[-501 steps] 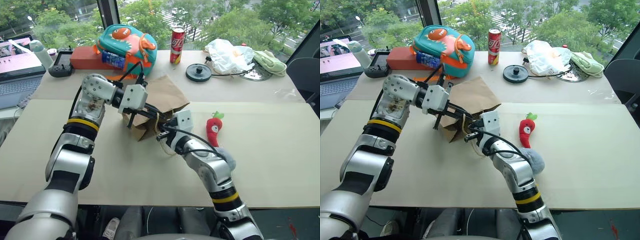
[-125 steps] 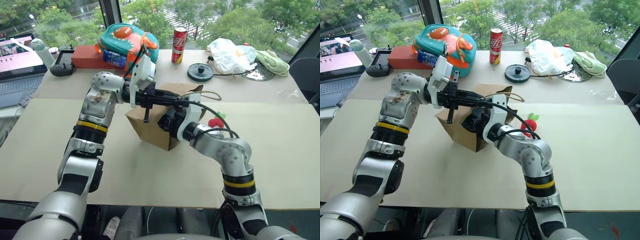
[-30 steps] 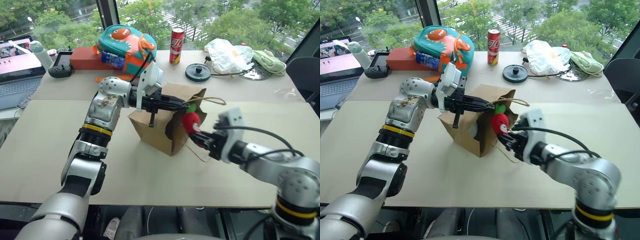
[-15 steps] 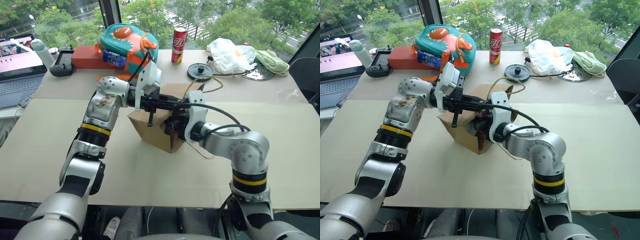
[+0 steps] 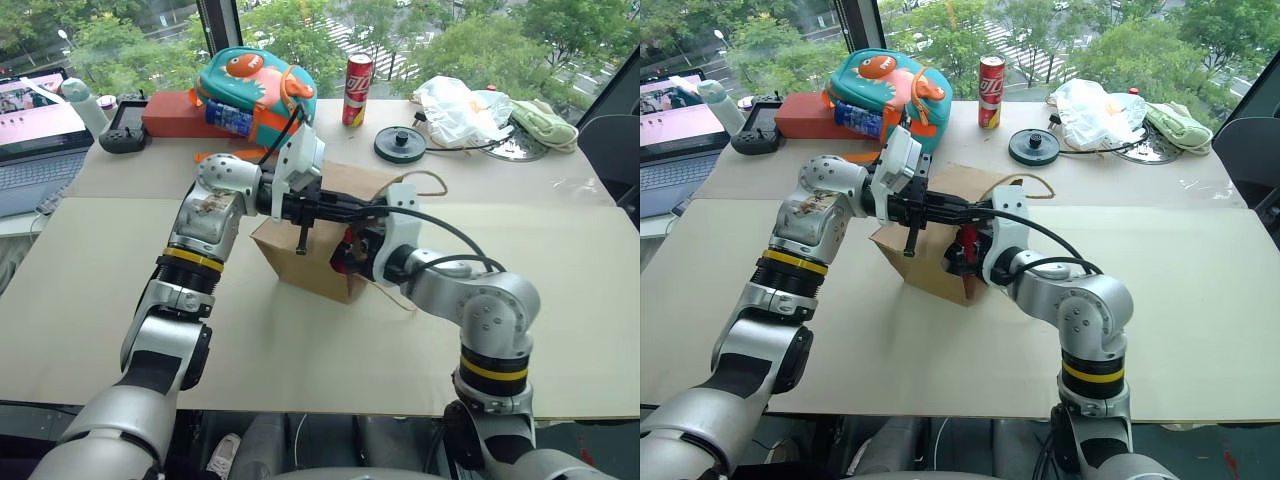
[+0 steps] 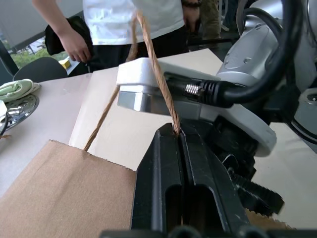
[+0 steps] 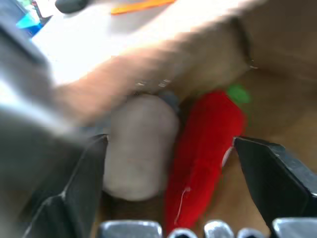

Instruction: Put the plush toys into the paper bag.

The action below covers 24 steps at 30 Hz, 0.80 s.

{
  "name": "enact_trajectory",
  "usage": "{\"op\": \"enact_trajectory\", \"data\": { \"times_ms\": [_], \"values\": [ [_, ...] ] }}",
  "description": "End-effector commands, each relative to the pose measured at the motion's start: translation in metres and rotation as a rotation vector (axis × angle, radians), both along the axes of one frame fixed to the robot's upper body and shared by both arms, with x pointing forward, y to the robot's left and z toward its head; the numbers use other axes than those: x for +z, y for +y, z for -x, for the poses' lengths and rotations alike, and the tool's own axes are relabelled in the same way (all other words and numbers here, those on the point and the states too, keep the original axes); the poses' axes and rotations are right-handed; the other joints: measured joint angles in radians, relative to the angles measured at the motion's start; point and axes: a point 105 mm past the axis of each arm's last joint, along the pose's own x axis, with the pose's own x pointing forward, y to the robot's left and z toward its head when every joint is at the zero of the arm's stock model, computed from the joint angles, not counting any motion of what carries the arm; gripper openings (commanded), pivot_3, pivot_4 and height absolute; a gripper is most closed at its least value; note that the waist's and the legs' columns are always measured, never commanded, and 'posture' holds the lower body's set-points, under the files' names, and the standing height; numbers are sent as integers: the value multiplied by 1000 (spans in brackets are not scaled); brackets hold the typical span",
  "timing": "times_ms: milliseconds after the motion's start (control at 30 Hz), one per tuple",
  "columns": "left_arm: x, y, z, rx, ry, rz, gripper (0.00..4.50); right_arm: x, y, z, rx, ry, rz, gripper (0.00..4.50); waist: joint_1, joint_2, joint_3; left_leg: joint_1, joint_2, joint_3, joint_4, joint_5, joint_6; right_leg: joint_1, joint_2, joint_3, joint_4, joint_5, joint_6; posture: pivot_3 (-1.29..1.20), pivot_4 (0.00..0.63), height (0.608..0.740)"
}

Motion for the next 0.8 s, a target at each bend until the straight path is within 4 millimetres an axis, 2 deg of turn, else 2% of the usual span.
{"op": "enact_trajectory", "data": {
  "times_ms": [33,233,467,600,700,800],
  "values": [
    [13,-2,3,-17,-54,24,0,18,-15,12,27,-68,-23,4313,0,0,0,0,0,0,0,0,0,0,0,0,0,0,0,0,150,740],
    [13,0,3,-10,-53,26,0,16,-32,35,83,-79,4,4313,0,0,0,0,0,0,0,0,0,0,0,0,0,0,0,0,150,740],
    [11,0,3,-6,-48,28,0,-3,-51,63,111,-50,73,4313,1,0,0,0,0,0,0,0,0,1,0,0,-1,0,0,0,150,740],
    [12,0,3,-4,-48,31,0,-8,-51,80,117,-34,-23,4313,1,0,0,0,0,0,0,0,0,2,0,0,-1,0,0,0,150,740],
    [12,-1,3,-4,-49,31,0,-20,-45,91,115,15,-71,4313,0,0,0,1,0,0,0,0,0,2,0,0,-1,0,0,0,150,740],
    [12,0,3,-4,-48,32,0,-47,-42,95,55,96,16,4313,1,0,0,1,0,0,0,0,0,2,0,0,-1,0,0,0,150,740]
  ]
}}
